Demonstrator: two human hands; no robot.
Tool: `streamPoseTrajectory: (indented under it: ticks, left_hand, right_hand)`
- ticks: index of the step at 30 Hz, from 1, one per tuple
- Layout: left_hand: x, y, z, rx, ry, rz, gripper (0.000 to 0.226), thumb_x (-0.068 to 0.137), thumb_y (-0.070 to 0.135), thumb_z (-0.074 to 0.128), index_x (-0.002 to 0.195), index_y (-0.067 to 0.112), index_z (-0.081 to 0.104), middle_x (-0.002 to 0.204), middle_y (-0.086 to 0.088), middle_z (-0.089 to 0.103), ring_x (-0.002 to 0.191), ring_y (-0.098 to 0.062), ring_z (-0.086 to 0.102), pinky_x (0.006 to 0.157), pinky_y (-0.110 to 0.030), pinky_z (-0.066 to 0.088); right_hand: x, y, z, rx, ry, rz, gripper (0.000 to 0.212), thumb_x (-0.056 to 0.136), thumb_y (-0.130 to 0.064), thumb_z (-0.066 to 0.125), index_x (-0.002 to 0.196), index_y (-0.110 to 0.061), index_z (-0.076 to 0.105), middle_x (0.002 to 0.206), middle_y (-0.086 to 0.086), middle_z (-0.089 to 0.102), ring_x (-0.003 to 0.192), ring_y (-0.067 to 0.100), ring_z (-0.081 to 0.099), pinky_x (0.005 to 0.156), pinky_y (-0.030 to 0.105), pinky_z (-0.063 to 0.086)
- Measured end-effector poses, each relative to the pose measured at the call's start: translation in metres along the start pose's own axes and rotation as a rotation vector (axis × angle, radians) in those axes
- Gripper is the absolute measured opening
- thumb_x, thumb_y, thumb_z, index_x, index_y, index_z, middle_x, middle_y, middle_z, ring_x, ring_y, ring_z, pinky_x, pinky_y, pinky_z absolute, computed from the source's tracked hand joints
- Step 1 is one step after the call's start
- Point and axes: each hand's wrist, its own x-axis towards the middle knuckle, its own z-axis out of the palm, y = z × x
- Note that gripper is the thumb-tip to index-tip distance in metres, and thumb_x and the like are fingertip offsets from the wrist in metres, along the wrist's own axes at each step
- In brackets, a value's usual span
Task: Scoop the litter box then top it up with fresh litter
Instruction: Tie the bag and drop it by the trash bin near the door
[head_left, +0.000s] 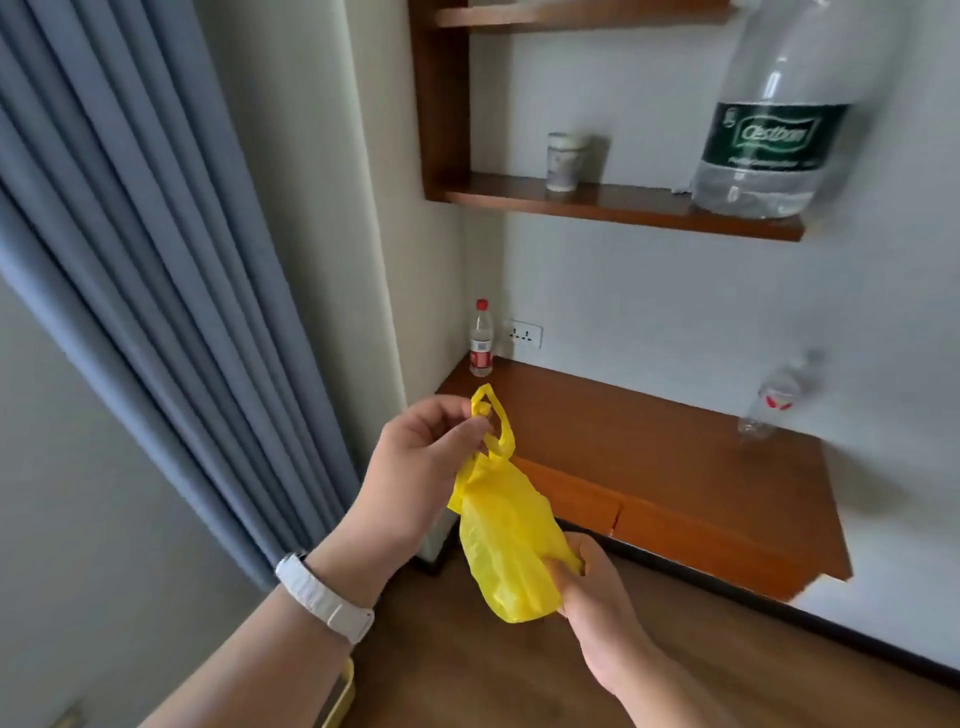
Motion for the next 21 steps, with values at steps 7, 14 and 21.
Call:
streamPoseTrajectory:
  ticks: [7, 14, 21]
  left_hand:
    - [-0.010, 0.005, 0.173, -0.041, -0.206, 0.011, 0.024, 0.092, 0.002, 0.061, 0.078, 0.019, 0.071, 0.072, -0.007, 0.067, 0.067, -0.021, 0.060, 0.067, -0.034, 0.051]
    - [-0.033, -0.002, 0.342, -0.020, -0.381, 0.009, 0.022, 0.091, 0.001, 0.062, 0.078, 0.016, 0.071, 0.073, -0.007, 0.068, 0.068, -0.020, 0.060, 0.067, -0.030, 0.051]
    - [-0.060, -0.003, 0.482, -0.088, -0.552, -0.038, 0.014, 0.090, -0.004, 0.059, 0.085, 0.006, 0.069, 0.075, -0.011, 0.066, 0.068, -0.019, 0.060, 0.066, -0.028, 0.050]
  right_hand:
    - [-0.028, 0.014, -0.165, 0.078, 0.171, 0.014, 0.015, 0.091, -0.021, 0.064, 0.105, -0.022, 0.060, 0.103, 0.005, 0.068, 0.094, 0.022, 0.067, 0.085, 0.048, 0.057]
    - [-0.058, 0.039, -0.322, 0.201, 0.287, 0.030, 0.028, 0.088, -0.029, 0.070, 0.112, -0.022, 0.057, 0.106, 0.005, 0.067, 0.096, 0.022, 0.068, 0.083, 0.044, 0.059]
    - [-0.096, 0.063, -0.442, 0.302, 0.482, 0.017, 0.045, 0.069, -0.034, 0.074, 0.109, -0.019, 0.059, 0.102, 0.010, 0.067, 0.095, 0.029, 0.067, 0.083, 0.051, 0.057]
